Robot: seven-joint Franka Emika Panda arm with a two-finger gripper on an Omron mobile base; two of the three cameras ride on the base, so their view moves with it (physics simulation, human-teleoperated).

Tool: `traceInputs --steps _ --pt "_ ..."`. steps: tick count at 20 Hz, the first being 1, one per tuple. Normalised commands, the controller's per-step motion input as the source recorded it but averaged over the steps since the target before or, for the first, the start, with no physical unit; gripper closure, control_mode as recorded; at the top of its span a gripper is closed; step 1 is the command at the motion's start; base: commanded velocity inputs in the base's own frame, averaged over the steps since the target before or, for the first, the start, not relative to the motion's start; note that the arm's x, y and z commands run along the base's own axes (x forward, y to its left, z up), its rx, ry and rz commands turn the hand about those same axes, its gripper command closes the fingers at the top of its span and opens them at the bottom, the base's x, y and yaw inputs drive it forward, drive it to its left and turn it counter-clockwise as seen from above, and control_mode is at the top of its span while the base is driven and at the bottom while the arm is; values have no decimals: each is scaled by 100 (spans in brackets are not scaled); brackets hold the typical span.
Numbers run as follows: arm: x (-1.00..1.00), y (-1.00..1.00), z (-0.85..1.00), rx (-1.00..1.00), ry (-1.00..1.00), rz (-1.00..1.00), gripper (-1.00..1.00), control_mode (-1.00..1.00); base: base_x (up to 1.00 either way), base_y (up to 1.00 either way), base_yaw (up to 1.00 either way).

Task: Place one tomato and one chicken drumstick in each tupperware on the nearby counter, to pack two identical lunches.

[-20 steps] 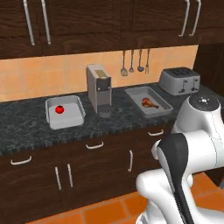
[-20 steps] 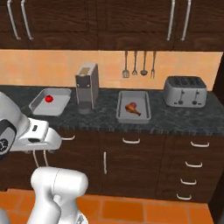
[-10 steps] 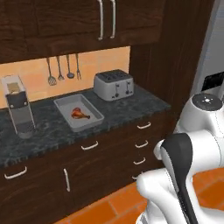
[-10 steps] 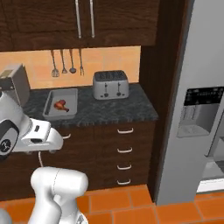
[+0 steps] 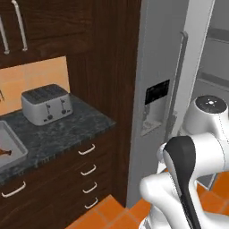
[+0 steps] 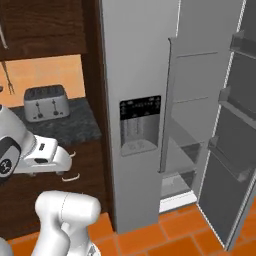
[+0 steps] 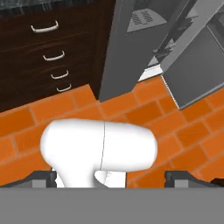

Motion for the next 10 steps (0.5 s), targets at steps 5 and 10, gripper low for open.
traceInputs --steps 5,10 --pt "0 0 0 0 0 0 -100 100 79 -100 -4" --pt "0 0 0 0 0 0 -100 100 82 -98 23"
